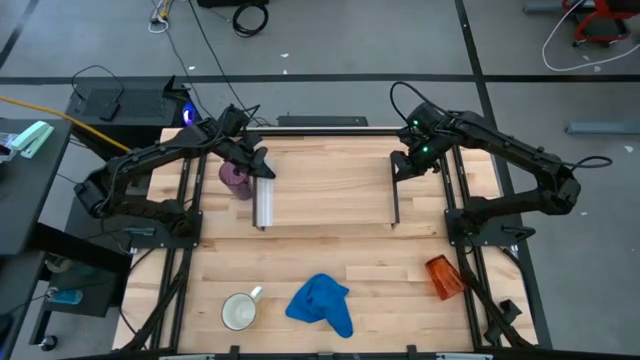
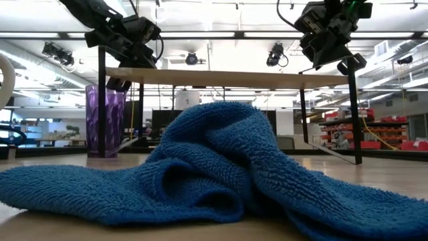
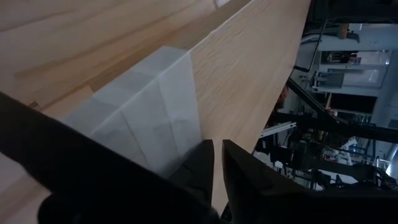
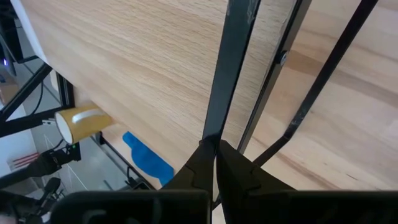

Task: Stack small to large cups/mugs on shelf
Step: Move the shelf to the center of the table

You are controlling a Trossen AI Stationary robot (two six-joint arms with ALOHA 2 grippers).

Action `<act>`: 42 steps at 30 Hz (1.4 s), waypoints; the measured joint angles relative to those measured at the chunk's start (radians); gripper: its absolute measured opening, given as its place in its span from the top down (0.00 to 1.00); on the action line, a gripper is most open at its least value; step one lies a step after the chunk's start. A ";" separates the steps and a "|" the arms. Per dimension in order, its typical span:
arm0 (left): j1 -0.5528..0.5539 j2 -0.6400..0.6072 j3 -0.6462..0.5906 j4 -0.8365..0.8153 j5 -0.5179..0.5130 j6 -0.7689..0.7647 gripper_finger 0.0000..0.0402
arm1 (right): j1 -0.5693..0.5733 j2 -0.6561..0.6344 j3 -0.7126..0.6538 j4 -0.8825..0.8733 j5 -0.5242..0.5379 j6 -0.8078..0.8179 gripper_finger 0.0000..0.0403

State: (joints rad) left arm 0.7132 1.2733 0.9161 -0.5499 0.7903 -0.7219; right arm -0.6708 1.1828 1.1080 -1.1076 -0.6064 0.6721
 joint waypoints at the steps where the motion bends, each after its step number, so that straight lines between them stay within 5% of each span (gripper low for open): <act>1: 0.000 0.000 0.000 0.000 0.000 0.000 0.90 | 0.000 0.000 0.000 0.000 0.000 -0.002 0.96; 26: -0.063 -0.091 0.002 0.068 -0.027 -0.087 0.89 | 0.009 -0.086 0.028 -0.015 -0.022 0.005 0.97; 42: -0.216 -0.175 0.001 0.071 -0.108 -0.164 0.89 | 0.287 -0.199 0.031 -0.031 0.061 0.170 0.98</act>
State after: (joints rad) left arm 0.4967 1.0982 0.9173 -0.4793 0.6819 -0.8855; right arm -0.3834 0.9841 1.1388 -1.1383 -0.5458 0.8425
